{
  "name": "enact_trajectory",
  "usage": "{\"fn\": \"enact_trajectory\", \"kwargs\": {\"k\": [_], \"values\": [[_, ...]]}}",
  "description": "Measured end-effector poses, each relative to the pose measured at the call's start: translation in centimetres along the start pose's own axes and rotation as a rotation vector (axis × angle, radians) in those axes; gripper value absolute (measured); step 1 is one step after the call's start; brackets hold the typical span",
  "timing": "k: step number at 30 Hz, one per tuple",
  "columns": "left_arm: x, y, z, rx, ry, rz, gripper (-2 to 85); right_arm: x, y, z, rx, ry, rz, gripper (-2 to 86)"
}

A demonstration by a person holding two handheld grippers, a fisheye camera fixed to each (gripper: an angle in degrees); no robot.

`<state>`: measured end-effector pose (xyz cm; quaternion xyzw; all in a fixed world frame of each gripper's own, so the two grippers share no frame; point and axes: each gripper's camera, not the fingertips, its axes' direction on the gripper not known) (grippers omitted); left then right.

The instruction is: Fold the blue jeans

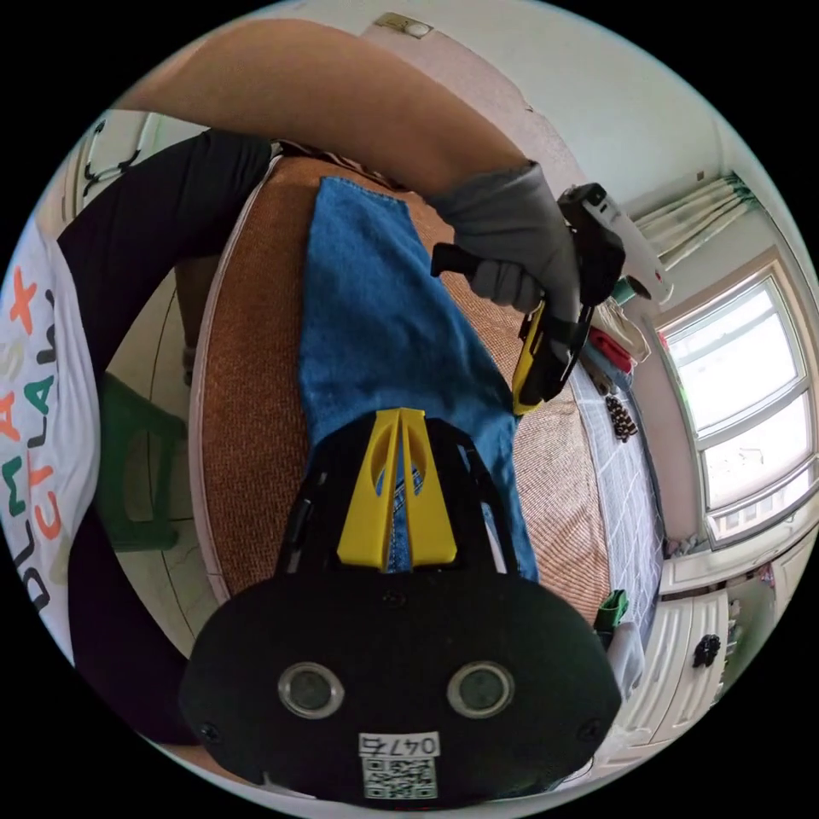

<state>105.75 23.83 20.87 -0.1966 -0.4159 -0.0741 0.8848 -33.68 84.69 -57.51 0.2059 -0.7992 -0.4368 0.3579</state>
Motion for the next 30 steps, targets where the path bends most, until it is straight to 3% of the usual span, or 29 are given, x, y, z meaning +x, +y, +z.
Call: {"fn": "enact_trajectory", "kwargs": {"k": [4,8,12,14,16,19,22,28,30], "values": [[-4.4,0.0,0.4,0.088,0.198,-0.128,-0.3,0.3,-0.4,0.0,-0.005,-0.027,0.003,-0.7],[-5.4,0.0,2.9,0.135,0.236,-0.154,0.5,0.5,-0.6,0.4,-0.012,-0.047,0.007,-0.6],[-5.6,2.7,-4.8,0.328,0.222,-0.163,1.4,0.6,-0.6,0.9,-0.012,-0.057,0.015,-0.6],[-3.8,7.2,-11.7,0.427,0.078,-0.096,0.7,0.7,-0.6,1.3,-0.014,-0.062,0.016,-0.6],[-1.4,10.6,-13.7,0.405,-0.057,-0.017,-0.3,0.9,-0.5,1.9,-0.017,-0.074,0.02,-0.6],[1.4,13.5,-9.9,0.211,-0.096,0.101,-0.3,1.6,-0.3,2.8,-0.018,-0.112,0.036,-0.6],[1.5,15.6,-5.4,0.055,-0.363,0.066,-0.3,2.2,0.2,3.7,-0.012,-0.146,0.054,-0.6],[-1.1,21.3,-12.5,0.125,-0.485,-0.136,-0.8,1.7,1.0,5.6,-0.013,-0.129,0.046,-0.6],[0.0,23.1,-14.6,0.18,-0.395,-0.103,-0.8,1.8,1.4,6.3,-0.014,-0.136,0.048,-0.6]]}}
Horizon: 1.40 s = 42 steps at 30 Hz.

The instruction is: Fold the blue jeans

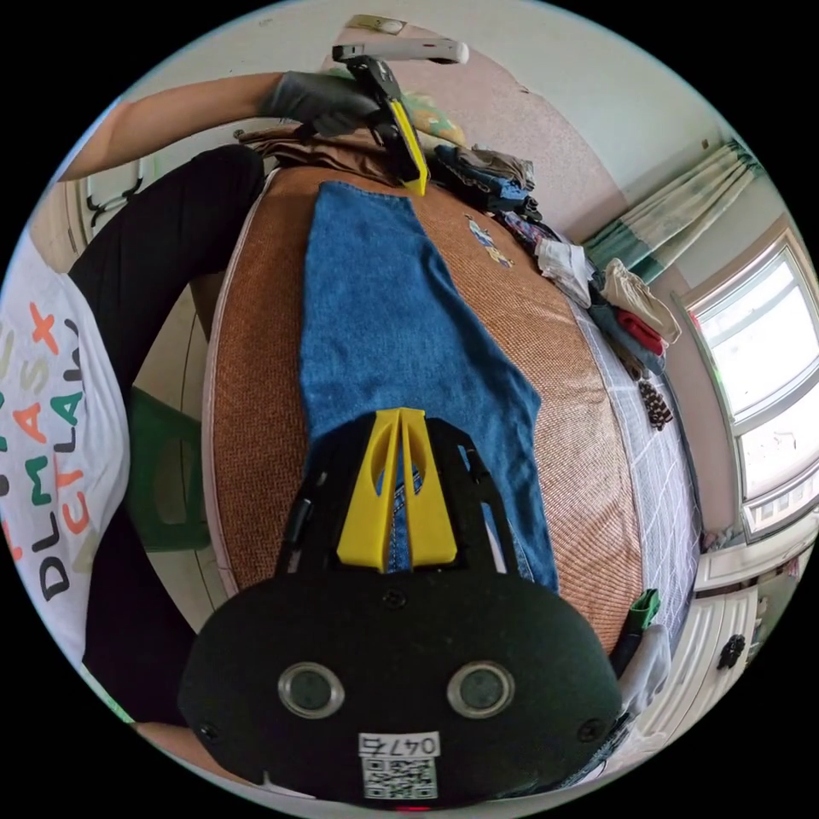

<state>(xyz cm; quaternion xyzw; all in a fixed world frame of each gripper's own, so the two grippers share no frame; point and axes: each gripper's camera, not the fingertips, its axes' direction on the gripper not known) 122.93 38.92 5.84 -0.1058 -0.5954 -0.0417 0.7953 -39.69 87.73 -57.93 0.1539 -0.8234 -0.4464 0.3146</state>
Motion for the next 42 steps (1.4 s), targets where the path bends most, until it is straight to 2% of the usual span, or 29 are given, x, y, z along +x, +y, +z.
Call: {"fn": "enact_trajectory", "kwargs": {"k": [2,3,5,6,7,8,10,12,13,14,15,17,19,21,22,24,26,28,30,32,34,39,40,42], "values": [[1.6,1.2,0.2,0.003,0.19,0.07,-0.8,0.5,0.4,0.7,0.001,-0.018,0.008,-0.6],[2.0,1.3,1.0,-0.032,0.173,0.075,-0.8,0.8,0.7,1.2,0.003,-0.031,0.015,-0.6],[1.3,2.2,4.6,-0.201,-0.122,0.029,-0.7,1.2,1.2,1.9,0.006,-0.044,0.022,-0.7],[0.8,2.6,4.9,-0.213,-0.127,0.033,-0.7,1.3,1.6,2.4,0.009,-0.049,0.022,-0.7],[-1.0,3.2,4.1,-0.168,-0.049,-0.027,-0.7,1.4,1.9,2.9,0.011,-0.047,0.022,-0.6],[-3.0,3.8,2.9,-0.153,-0.032,-0.136,-0.8,1.4,2.1,3.2,0.011,-0.046,0.022,-0.6],[-3.1,4.6,0.4,-0.09,-0.059,-0.178,-0.8,1.6,2.9,4.3,0.011,-0.045,0.023,-0.6],[-0.6,4.8,-1.2,-0.017,0.069,-0.092,-0.8,2.5,3.6,4.6,0.023,-0.059,0.04,-0.6],[1.5,4.8,-1.3,0.002,0.191,-0.011,-0.8,4.0,4.6,4.0,0.038,-0.049,0.073,-0.5],[3.4,4.8,-0.7,-0.018,0.236,0.035,-0.8,5.0,5.3,3.5,0.043,-0.025,0.099,-0.5],[4.1,4.9,-0.2,-0.043,0.218,0.041,-0.8,7.5,7.2,2.1,0.051,0.026,0.178,-0.5],[5.0,5.6,2.9,-0.154,0.035,0.017,-0.8,11.8,11.3,0.5,0.075,0.008,0.328,-0.5],[4.2,6.6,3.2,-0.119,0.08,-0.03,-0.9,15.9,17.0,1.7,0.062,-0.151,0.45,-0.6],[3.2,7.1,2.2,-0.088,0.137,-0.066,-0.9,17.0,20.1,4.7,-0.008,-0.153,0.495,-0.5],[3.0,7.4,0.9,-0.053,0.137,-0.085,-0.9,17.4,21.5,7.4,-0.105,-0.101,0.517,-0.5],[3.5,7.6,-0.3,-0.031,0.042,-0.083,-0.9,18.1,23.5,11.3,-0.196,-0.099,0.536,-0.6],[3.2,7.4,2.0,-0.196,-0.218,-0.101,-0.9,19.4,25.5,12.7,-0.135,-0.147,0.622,-0.5],[3.4,7.7,2.0,-0.195,-0.231,-0.113,-0.9,20.1,26.9,12.6,-0.104,-0.176,0.648,-0.6],[5.5,7.5,0.0,-0.095,-0.151,-0.065,-0.9,19.7,27.8,11.1,-0.077,-0.17,0.625,-0.6],[10.0,6.3,-2.6,0.055,0.035,0.067,-0.9,19.2,29.0,9.7,-0.027,-0.223,0.585,-0.6],[13.6,4.4,-2.8,0.095,0.148,0.187,-0.9,18.0,30.1,9.1,0.041,-0.378,0.474,-0.6],[19.3,-4.0,0.2,0.151,0.301,0.31,-0.9,14.2,29.8,9.6,0.057,-0.461,0.236,-0.6],[19.7,-6.4,2.1,0.133,0.378,0.314,-0.9,13.7,29.8,10.0,0.053,-0.471,0.206,-0.6],[19.5,-9.1,5.7,0.062,0.407,0.276,-0.9,13.2,30.2,11.0,0.061,-0.507,0.178,-0.7]]}}
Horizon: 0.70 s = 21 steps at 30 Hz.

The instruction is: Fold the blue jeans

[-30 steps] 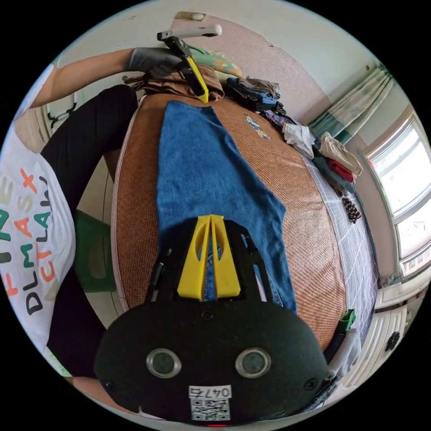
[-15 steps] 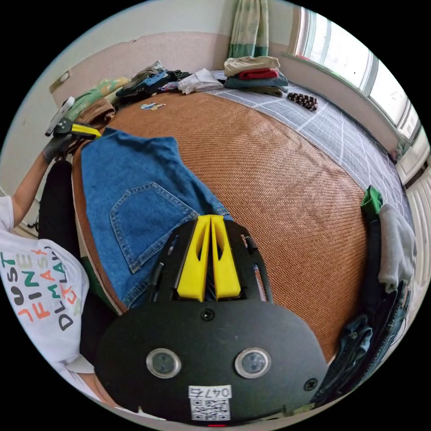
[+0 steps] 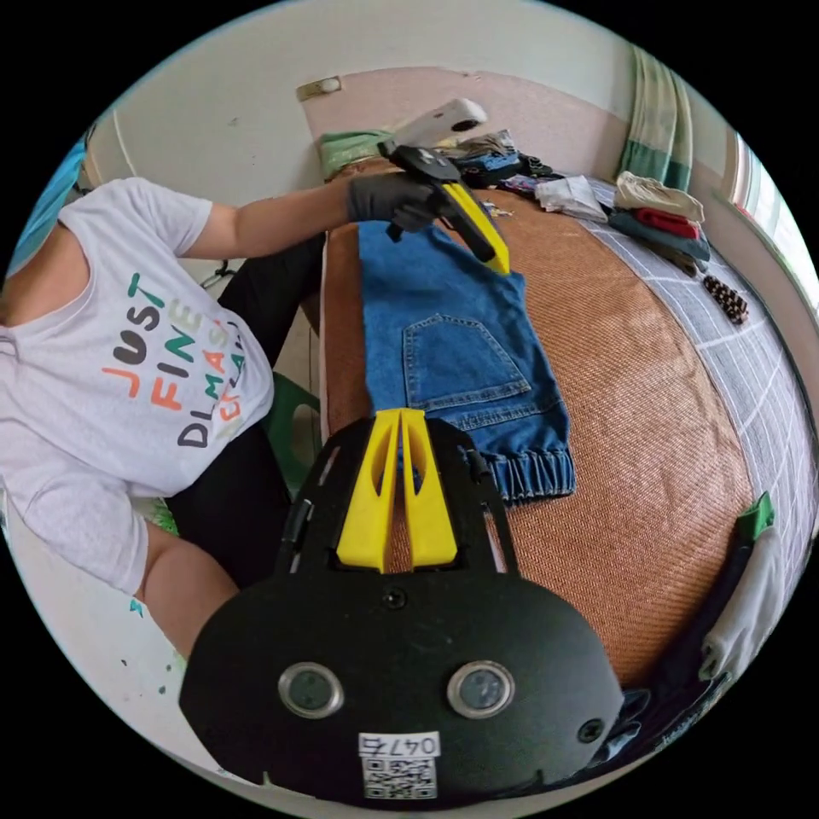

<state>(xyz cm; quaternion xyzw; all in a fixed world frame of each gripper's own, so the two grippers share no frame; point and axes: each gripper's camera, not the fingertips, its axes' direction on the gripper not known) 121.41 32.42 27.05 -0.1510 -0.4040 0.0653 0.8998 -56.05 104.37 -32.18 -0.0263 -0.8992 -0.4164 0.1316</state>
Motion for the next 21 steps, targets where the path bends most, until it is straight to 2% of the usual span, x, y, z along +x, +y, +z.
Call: {"fn": "enact_trajectory", "kwargs": {"k": [2,3,5,6,9,12,14,16,19,21], "values": [[-4.1,0.0,4.2,-0.125,-0.108,-0.098,-0.9,1.0,0.9,1.5,-0.023,-0.03,0.021,-0.7],[-5.2,0.5,5.1,-0.147,-0.094,-0.111,-0.9,2.4,1.7,3.5,-0.079,-0.053,0.072,-0.7],[-9.4,3.8,4.4,-0.058,0.057,-0.242,-0.9,5.2,3.0,6.3,-0.086,-0.166,0.153,-0.7],[-10.0,4.7,4.1,-0.053,0.077,-0.261,-0.9,6.5,3.6,6.8,-0.057,-0.244,0.184,-0.7],[-10.5,11.0,-2.1,0.091,0.14,-0.291,-0.5,5.9,4.1,5.5,-0.005,-0.245,0.125,-0.7],[-9.4,23.0,-13.3,0.301,0.135,-0.328,2.3,3.5,4.1,1.8,0.154,-0.189,0.03,-0.7],[-9.8,36.0,-21.3,0.409,-0.014,-0.487,6.8,2.1,3.9,-0.4,0.302,-0.158,-0.029,-0.7],[-10.8,46.4,-25.7,0.471,-0.144,-0.664,7.9,1.3,2.8,-1.4,0.417,-0.138,-0.058,-0.6],[-11.6,60.5,-29.7,0.558,-0.256,-0.861,7.9,1.1,0.1,0.1,0.428,-0.117,-0.059,-0.7],[-11.5,66.0,-30.3,0.588,-0.316,-0.94,8.1,1.4,-2.1,1.8,0.403,-0.12,-0.036,-0.9]]}}
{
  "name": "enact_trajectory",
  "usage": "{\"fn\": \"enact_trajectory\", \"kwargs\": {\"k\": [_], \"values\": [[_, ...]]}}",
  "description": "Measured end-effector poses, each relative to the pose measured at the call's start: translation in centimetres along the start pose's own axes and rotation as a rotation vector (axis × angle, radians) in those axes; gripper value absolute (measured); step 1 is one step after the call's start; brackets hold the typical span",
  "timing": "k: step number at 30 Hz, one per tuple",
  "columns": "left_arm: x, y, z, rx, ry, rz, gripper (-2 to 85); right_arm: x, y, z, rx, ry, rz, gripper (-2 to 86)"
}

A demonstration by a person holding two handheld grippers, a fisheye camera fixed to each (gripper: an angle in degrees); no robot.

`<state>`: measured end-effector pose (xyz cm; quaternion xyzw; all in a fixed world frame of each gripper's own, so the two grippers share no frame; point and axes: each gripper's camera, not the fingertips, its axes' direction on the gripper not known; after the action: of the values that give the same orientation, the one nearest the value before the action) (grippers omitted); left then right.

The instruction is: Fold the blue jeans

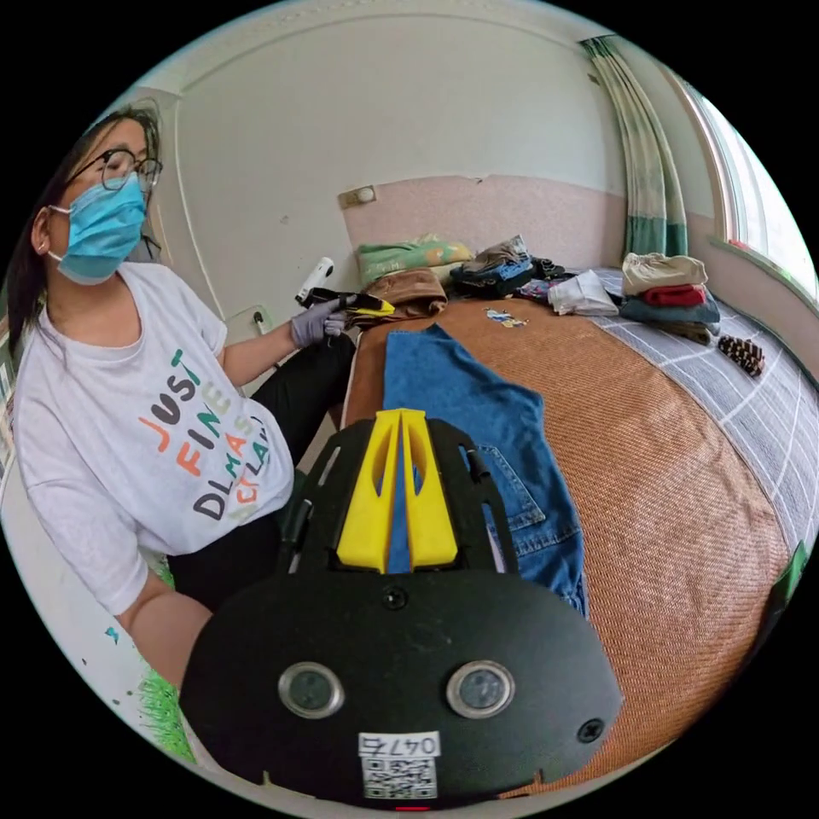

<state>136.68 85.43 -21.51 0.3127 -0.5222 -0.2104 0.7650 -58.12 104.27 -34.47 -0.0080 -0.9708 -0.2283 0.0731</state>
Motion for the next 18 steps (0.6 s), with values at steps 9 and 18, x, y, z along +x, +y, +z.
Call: {"fn": "enact_trajectory", "kwargs": {"k": [9,18], "values": [[-9.5,4.9,1.5,-0.022,0.108,-0.132,10.6,0.7,-6.5,9.4,-0.014,0.214,0.38,-1.2],[-12.6,4.8,0.9,-0.083,0.315,-0.131,6.2,-0.2,-15.6,19.8,-0.234,0.517,0.4,-1.2]]}}
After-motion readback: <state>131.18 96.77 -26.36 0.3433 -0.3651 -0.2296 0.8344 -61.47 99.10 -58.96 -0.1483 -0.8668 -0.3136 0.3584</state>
